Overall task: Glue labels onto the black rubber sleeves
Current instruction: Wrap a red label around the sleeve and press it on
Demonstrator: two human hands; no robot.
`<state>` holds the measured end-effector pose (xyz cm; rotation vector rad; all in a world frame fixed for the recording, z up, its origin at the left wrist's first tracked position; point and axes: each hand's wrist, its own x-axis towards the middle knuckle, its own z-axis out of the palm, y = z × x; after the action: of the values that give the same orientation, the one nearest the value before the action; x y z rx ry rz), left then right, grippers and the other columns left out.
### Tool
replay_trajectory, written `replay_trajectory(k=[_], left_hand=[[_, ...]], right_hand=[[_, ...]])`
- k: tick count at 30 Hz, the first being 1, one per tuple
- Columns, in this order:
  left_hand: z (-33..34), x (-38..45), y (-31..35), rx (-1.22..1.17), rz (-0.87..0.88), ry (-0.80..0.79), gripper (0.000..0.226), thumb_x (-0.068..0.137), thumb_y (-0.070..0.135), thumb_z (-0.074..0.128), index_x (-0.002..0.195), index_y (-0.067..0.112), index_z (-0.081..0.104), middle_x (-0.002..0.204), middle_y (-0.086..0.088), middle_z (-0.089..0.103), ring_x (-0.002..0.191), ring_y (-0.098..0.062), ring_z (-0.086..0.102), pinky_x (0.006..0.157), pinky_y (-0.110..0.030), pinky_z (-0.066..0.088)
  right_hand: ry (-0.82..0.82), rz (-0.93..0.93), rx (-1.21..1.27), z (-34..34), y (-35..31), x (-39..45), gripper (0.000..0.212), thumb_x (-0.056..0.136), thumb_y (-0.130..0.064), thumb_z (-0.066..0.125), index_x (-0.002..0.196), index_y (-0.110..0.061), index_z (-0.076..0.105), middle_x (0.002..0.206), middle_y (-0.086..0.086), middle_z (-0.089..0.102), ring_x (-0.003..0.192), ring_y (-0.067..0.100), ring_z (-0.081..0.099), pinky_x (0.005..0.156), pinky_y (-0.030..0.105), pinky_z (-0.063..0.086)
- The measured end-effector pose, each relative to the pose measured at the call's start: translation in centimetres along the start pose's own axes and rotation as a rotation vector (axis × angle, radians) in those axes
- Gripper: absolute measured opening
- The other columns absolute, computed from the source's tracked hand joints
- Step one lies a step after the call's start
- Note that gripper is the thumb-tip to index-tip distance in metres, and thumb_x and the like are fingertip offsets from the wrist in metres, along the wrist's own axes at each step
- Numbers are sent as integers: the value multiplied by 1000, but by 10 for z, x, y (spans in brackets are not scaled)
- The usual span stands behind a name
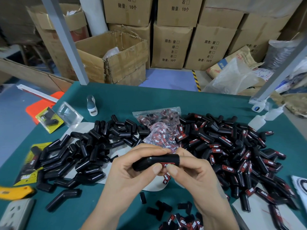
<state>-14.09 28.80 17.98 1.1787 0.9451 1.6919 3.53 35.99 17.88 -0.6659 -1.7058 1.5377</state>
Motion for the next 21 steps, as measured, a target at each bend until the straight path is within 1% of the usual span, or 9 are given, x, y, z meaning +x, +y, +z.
replay_trajectory(k=[2,4,7,8,11,13,17,19,21], left_hand=[[1,0,-2,40,24,18,23,94,15,75,117,18,80,119,-12,73,101,-23,73,81,-27,60],[1,-1,-3,107,40,39,27,94,13,71,117,22,80,119,-10,73,106,-25,72,82,-28,60],[-1,-2,-3,165,62,34,29,94,14,69,118,25,80,120,-8,73,110,-29,71,83,-31,61],[-1,-2,-2,170,65,32,29,93,13,69,118,24,80,120,-8,72,111,-29,70,84,-32,61],[-1,-2,-3,186,61,27,30,93,13,69,119,23,80,120,-8,72,112,-29,70,84,-32,61],[-2,-1,-2,177,48,22,29,94,13,69,120,22,80,119,-6,72,108,-27,71,83,-30,61],[-3,1,-3,108,7,19,28,95,13,70,121,18,79,117,-9,72,98,-25,73,81,-29,61],[-4,1,-4,83,-21,29,28,94,13,71,120,18,79,116,-12,71,95,-27,74,81,-30,61],[-4,1,-5,72,-43,43,28,93,13,71,119,17,80,114,-12,71,91,-29,75,81,-30,61]], right_hand=[[58,9,38,6,2,1,32,89,-52,77,101,-23,84,81,11,52,75,36,46,72,38,39],[92,26,81,12,2,2,34,86,-53,80,102,-24,84,77,6,48,72,31,42,73,31,38],[108,52,102,17,-1,1,31,85,-45,82,102,-20,85,84,27,41,76,40,40,78,26,45],[112,49,122,18,-3,1,27,85,-39,82,101,-18,85,83,29,39,74,38,40,78,22,48],[115,38,161,19,-5,2,22,83,-30,81,99,-15,85,80,28,37,70,15,45,76,16,51],[99,40,156,17,-3,3,25,84,-36,82,99,-17,85,80,22,44,73,16,49,78,21,51],[83,35,143,13,0,3,33,89,-48,79,101,-17,84,87,23,59,84,45,60,84,40,56],[89,30,110,10,2,3,33,91,-48,76,100,-17,84,89,22,62,87,48,60,83,54,52],[90,27,85,8,5,2,32,94,-47,73,99,-17,83,91,20,63,88,48,58,79,60,47]])
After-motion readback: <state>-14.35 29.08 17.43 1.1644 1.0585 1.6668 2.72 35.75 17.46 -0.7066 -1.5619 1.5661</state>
